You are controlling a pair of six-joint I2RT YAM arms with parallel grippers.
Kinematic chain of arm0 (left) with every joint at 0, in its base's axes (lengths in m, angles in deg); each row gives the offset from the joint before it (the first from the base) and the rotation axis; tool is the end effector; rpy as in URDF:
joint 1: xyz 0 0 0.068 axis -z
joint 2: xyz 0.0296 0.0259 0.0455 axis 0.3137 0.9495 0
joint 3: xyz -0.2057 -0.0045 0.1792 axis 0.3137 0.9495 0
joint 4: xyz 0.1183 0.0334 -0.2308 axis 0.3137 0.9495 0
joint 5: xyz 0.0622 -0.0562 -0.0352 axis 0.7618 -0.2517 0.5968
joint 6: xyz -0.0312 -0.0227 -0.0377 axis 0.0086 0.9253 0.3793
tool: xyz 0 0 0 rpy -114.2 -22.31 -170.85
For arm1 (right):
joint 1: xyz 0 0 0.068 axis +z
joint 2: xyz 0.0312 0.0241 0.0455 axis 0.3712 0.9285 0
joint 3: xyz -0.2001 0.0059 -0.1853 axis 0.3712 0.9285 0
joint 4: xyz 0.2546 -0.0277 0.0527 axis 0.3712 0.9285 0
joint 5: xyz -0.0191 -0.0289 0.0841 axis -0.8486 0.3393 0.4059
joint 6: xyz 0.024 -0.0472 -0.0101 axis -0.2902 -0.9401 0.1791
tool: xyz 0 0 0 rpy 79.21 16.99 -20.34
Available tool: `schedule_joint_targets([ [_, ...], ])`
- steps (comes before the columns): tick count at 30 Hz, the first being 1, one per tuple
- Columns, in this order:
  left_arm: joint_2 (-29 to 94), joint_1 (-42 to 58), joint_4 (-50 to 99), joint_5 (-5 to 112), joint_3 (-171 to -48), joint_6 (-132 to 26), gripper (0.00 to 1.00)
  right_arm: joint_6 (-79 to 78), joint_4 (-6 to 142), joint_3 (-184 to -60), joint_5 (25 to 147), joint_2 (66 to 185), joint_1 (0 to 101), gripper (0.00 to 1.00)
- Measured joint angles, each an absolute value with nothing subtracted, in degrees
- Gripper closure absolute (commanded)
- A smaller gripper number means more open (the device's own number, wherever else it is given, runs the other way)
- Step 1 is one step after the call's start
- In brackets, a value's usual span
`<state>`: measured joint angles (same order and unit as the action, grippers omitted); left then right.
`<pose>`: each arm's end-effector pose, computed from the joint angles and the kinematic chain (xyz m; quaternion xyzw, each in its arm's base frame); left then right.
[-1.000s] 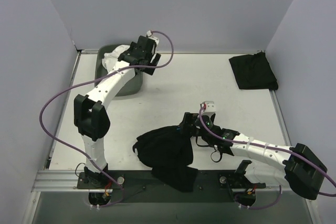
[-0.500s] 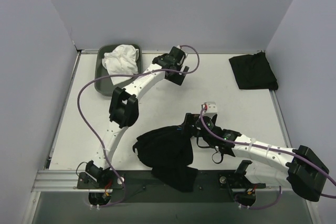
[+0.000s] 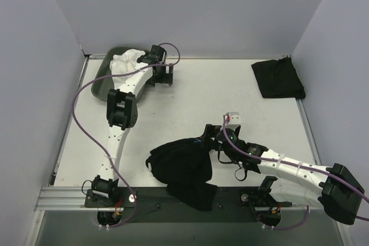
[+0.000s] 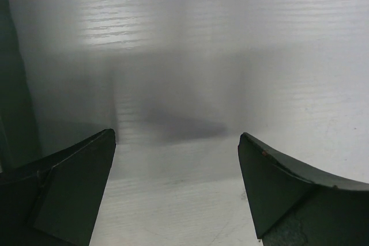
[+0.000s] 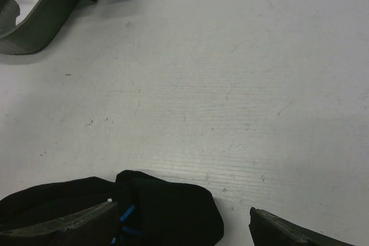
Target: Fold and stack the t-shirts
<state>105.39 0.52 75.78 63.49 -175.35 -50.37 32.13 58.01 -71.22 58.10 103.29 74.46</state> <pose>0.5230 -0.1769 0.1754 0.0363 0.9633 -0.0614 0.2589 0.1422 0.1657 0.2091 0.0000 0.8310 0.2806 0.4802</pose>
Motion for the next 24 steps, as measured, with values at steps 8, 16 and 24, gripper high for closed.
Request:
schedule_joint_targets([
  [8, 103.32, -2.51, 71.62, 62.72, -169.93, -48.1, 0.02, 32.53, 57.88, -71.2, 58.12, 104.82, 74.67, 0.0],
  [16, 99.32, -10.49, 67.6, 62.57, -162.52, -45.76, 0.03, 33.18, 57.9, -71.2, 58.03, 105.89, 76.23, 0.0],
  [24, 93.94, -14.89, 62.95, 62.44, -152.79, -43.94, 0.02, 33.4, 57.82, -71.2, 57.79, 107.4, 77.12, 0.0],
])
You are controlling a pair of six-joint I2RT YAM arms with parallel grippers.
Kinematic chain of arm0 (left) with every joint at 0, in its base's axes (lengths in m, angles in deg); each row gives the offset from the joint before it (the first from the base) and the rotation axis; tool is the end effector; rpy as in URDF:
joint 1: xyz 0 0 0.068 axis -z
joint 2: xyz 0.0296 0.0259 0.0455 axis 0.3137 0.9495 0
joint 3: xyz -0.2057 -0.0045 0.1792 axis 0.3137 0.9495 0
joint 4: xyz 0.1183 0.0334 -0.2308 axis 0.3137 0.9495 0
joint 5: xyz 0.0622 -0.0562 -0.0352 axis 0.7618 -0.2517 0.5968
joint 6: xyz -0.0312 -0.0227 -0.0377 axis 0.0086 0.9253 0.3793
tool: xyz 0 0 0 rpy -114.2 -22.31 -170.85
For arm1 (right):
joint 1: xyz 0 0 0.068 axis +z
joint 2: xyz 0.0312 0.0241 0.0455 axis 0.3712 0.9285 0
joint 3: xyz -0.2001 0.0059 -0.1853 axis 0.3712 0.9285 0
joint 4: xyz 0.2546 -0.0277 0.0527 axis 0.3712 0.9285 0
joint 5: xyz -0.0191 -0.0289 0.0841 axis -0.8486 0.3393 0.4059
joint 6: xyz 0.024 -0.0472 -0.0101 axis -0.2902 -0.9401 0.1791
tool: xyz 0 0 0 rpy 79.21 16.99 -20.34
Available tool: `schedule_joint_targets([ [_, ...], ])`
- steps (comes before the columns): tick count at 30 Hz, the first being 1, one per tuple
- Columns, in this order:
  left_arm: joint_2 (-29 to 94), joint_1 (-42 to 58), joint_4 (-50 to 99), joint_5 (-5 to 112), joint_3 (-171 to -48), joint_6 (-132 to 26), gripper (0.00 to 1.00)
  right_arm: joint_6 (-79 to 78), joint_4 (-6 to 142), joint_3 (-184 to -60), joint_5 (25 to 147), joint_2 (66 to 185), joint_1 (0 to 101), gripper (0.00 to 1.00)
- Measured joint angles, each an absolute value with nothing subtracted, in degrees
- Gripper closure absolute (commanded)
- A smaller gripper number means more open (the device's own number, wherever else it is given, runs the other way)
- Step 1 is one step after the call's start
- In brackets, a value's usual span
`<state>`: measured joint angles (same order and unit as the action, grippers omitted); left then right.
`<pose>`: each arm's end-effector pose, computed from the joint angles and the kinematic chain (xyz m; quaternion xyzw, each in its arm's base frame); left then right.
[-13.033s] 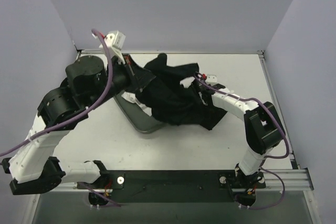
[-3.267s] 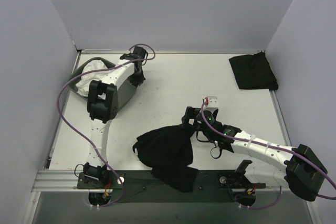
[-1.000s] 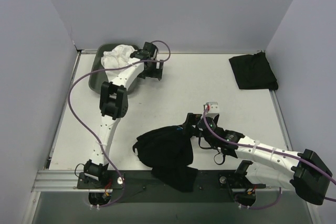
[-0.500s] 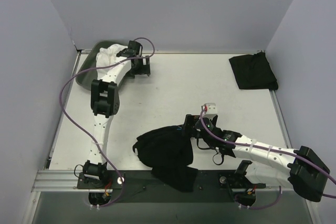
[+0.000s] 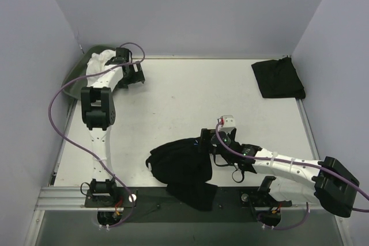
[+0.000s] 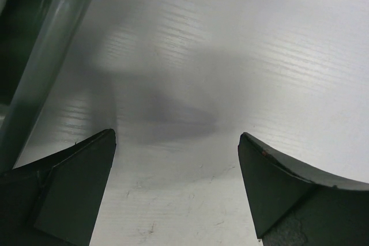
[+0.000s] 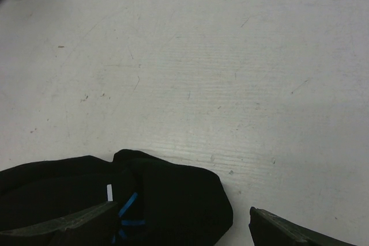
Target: Fold and stack the t-shirts
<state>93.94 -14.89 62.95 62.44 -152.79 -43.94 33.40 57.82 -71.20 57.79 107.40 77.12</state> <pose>0.5203 -0.0304 0.1700 -0.1439 0.9491 -0.0526 0.2753 0.1381 0.1773 0.1949 -0.0161 0.8478 0.2718 0.4550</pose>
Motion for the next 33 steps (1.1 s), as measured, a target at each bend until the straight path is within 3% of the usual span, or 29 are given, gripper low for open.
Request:
schedule_joint_targets([
  [12, 79.03, -10.08, 58.68, 62.87, -134.28, -40.78, 0.02, 32.27, 66.08, -82.61, 49.73, 111.72, 80.9, 0.0],
  [21, 53.35, 1.68, 56.65, 65.02, -115.77, -39.2, 0.03, 33.49, 75.83, -93.23, 47.0, 119.18, 86.94, 0.0],
  [27, 32.0, 5.05, 57.46, 67.84, -99.0, -34.94, 0.02, 39.15, 85.49, -97.12, 45.33, 119.81, 97.73, 0.0],
  [33, 17.94, 11.82, 61.63, 71.31, -90.85, -29.93, 0.03, 46.63, 94.54, -102.04, 43.43, 121.06, 107.04, 0.0],
])
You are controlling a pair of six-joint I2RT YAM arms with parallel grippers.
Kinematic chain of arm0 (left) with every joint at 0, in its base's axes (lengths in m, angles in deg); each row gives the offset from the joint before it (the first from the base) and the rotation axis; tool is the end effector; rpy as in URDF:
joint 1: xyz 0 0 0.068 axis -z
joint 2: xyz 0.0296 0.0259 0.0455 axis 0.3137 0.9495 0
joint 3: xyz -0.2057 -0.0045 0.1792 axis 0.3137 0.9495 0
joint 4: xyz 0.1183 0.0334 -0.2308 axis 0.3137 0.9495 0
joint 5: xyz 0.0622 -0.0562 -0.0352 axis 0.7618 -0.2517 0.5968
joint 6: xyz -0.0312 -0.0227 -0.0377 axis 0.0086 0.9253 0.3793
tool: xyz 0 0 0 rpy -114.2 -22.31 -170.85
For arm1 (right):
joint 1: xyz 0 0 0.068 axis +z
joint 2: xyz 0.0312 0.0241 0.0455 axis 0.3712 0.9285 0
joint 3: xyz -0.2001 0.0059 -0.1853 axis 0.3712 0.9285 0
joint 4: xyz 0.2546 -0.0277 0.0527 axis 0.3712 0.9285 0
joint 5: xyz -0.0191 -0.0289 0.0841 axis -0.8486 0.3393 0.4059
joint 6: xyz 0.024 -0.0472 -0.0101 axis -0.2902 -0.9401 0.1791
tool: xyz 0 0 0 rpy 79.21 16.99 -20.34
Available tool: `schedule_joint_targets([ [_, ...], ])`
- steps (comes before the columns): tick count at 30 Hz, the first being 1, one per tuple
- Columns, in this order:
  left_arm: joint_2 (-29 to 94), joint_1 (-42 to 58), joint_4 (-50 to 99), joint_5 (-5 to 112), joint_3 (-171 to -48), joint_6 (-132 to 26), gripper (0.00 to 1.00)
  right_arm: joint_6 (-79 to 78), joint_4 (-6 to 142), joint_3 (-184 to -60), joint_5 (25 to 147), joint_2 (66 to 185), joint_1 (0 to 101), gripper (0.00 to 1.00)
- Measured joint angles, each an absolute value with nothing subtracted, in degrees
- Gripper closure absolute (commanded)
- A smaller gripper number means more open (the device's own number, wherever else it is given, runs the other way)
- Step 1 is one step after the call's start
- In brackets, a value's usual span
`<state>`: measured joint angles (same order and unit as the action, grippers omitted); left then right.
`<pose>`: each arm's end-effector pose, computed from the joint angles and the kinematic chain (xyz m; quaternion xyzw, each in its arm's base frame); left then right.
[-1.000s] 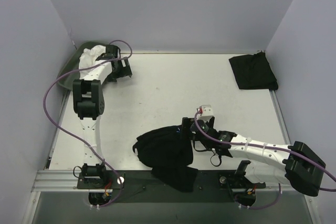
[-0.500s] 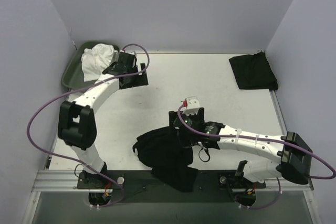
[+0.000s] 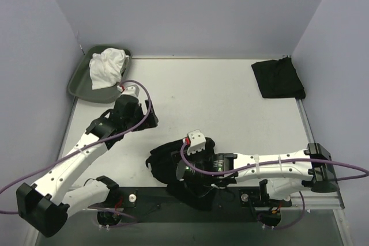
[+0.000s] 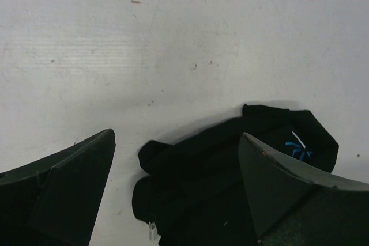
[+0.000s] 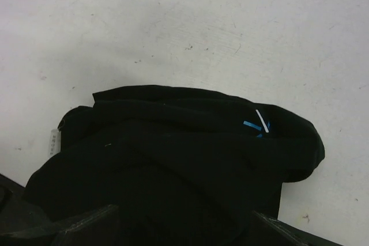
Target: Fold and stack the t-shirts
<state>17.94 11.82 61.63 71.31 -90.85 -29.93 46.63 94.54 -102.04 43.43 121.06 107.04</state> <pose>0.1952 -0.1063 0.3001 -0.0683 0.9087 -0.1521 0.3827 0.0436 0.2757 0.2636 -0.1357 0.8847 0.2245 0.3855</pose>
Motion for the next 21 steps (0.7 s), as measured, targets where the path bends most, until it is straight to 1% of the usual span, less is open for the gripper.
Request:
schedule_joint_targets([
  [7, 10.16, 20.13, 64.52, 72.51, -81.78, -23.64, 0.03, 52.18, 98.99, -103.96, 40.37, 127.02, 108.31, 0.0],
  [9, 9.46, 21.64, 64.83, 72.58, -78.76, -22.09, 0.02, 52.75, 98.73, -104.07, 39.63, 130.28, 107.59, 0.05],
  [10, 9.33, 21.92, 65.0, 72.64, -77.8, -21.56, 0.03, 52.7, 98.16, -104.07, 39.56, 131.94, 106.91, 0.1],
  [11, 9.31, 22.18, 65.31, 72.73, -77.01, -21.13, 0.03, 52.44, 97.25, -104.07, 39.8, 133.63, 105.86, 0.35],
  [13, 9.33, 22.42, 65.52, 72.95, -76.53, -20.64, 0.02, 51.15, 94.99, -104.05, 40.42, 136.36, 103.39, 0.76],
  [14, 9.33, 22.49, 65.46, 73.19, -76.53, -20.47, 0.02, 50.67, 93.49, -104.0, 40.83, 137.58, 101.91, 1.0],
  [18, 9.29, 22.56, 65.37, 74.0, -76.53, -20.43, 0.03, 48.22, 89.51, -104.07, 41.55, 139.59, 96.18, 1.0],
  [21, 9.18, 22.66, 65.37, 74.52, -76.53, -20.47, 0.02, 44.46, 89.86, -106.25, 40.44, 139.37, 93.8, 1.0],
])
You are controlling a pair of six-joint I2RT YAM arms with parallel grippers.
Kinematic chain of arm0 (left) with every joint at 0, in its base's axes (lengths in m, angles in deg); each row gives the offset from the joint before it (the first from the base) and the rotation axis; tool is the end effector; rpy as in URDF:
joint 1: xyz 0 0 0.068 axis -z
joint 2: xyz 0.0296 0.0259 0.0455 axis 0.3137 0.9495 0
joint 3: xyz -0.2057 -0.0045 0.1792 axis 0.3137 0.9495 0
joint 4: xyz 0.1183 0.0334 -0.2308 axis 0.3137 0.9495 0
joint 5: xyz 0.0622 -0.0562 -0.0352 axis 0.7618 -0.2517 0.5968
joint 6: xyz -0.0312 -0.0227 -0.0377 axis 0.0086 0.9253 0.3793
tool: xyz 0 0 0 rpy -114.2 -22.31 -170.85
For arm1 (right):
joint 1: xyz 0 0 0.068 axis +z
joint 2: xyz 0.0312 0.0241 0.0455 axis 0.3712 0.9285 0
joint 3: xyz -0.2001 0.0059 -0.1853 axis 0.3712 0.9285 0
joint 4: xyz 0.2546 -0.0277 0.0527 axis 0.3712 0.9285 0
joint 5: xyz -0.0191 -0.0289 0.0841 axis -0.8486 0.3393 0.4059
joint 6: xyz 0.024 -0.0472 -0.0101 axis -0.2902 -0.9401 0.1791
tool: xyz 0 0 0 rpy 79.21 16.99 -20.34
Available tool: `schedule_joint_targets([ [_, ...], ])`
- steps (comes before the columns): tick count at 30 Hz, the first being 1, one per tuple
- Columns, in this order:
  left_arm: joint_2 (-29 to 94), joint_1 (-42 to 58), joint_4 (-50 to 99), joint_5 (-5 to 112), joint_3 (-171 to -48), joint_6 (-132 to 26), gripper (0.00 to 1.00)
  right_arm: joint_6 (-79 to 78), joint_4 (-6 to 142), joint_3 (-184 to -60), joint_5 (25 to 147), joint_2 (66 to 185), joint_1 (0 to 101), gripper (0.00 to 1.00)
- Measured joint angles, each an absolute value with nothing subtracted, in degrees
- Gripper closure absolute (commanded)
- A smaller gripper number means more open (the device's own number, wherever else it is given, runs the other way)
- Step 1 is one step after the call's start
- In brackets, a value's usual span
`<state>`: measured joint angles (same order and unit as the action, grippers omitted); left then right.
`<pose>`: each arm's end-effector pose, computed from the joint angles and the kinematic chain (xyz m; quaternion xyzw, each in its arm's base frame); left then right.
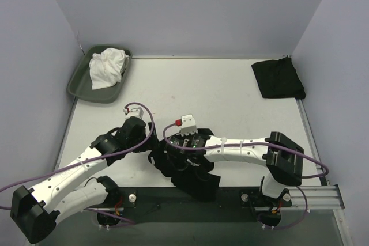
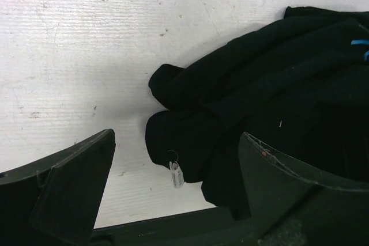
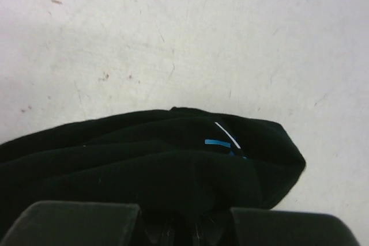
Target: Fold and stack the t-shirts
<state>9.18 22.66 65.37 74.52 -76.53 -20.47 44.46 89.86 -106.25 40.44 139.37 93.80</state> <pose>0.1390 -0.1102 0.2415 -0.0610 0.9366 -0.1446 0.3132 0.1239 0.3100 0.2005 -0.0691 0.9079 0.0884 0.4039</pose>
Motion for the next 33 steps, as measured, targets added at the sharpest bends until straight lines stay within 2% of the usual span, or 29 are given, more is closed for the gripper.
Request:
schedule_joint_targets([
  [2, 9.16, 22.66, 65.37, 74.81, -76.53, -20.47, 0.03, 41.01, 92.04, -110.19, 39.54, 138.74, 93.56, 1.0],
  [6, 9.16, 22.91, 65.0, 75.11, -76.53, -20.49, 0.03, 32.57, 95.43, -125.49, 38.14, 136.58, 93.56, 1.0],
  [15, 9.18, 22.93, 63.78, 76.29, -76.53, -21.13, 0.02, 14.54, 101.92, -164.81, 35.46, 133.08, 94.35, 1.0],
  [17, 9.18, 22.93, 63.4, 76.45, -76.53, -21.32, 0.03, 13.38, 102.27, -164.57, 33.93, 131.13, 93.93, 1.0],
  [20, 9.18, 22.93, 63.14, 76.62, -76.53, -21.61, 0.03, 13.75, 102.6, -155.76, 32.35, 126.32, 91.63, 0.98],
  [21, 9.18, 22.93, 63.12, 76.64, -76.53, -21.67, 0.03, 14.36, 102.91, -151.7, 32.18, 124.69, 89.89, 0.63],
  [23, 9.11, 22.93, 63.14, 76.82, -76.53, -22.02, 0.02, 16.94, 102.45, -141.18, 32.13, 121.49, 85.73, 0.35],
  [24, 9.05, 22.95, 63.14, 76.91, -76.53, -22.22, 0.03, 18.78, 103.87, -135.59, 32.46, 120.12, 82.98, 0.13],
  [27, 8.72, 22.99, 63.14, 77.21, -76.55, -23.05, 0.03, 24.13, 106.67, -121.31, 32.96, 118.39, 75.68, 0.0],
  [30, 9.03, 22.99, 62.77, 77.76, -76.58, -23.73, 0.02, 27.52, 110.12, -111.98, 34.14, 117.87, 71.96, 0.0],
  [33, 11.87, 22.99, 61.31, 77.5, -76.97, -24.43, 0.03, 28.75, 110.84, -111.5, 35.32, 115.46, 72.23, 0.0],
])
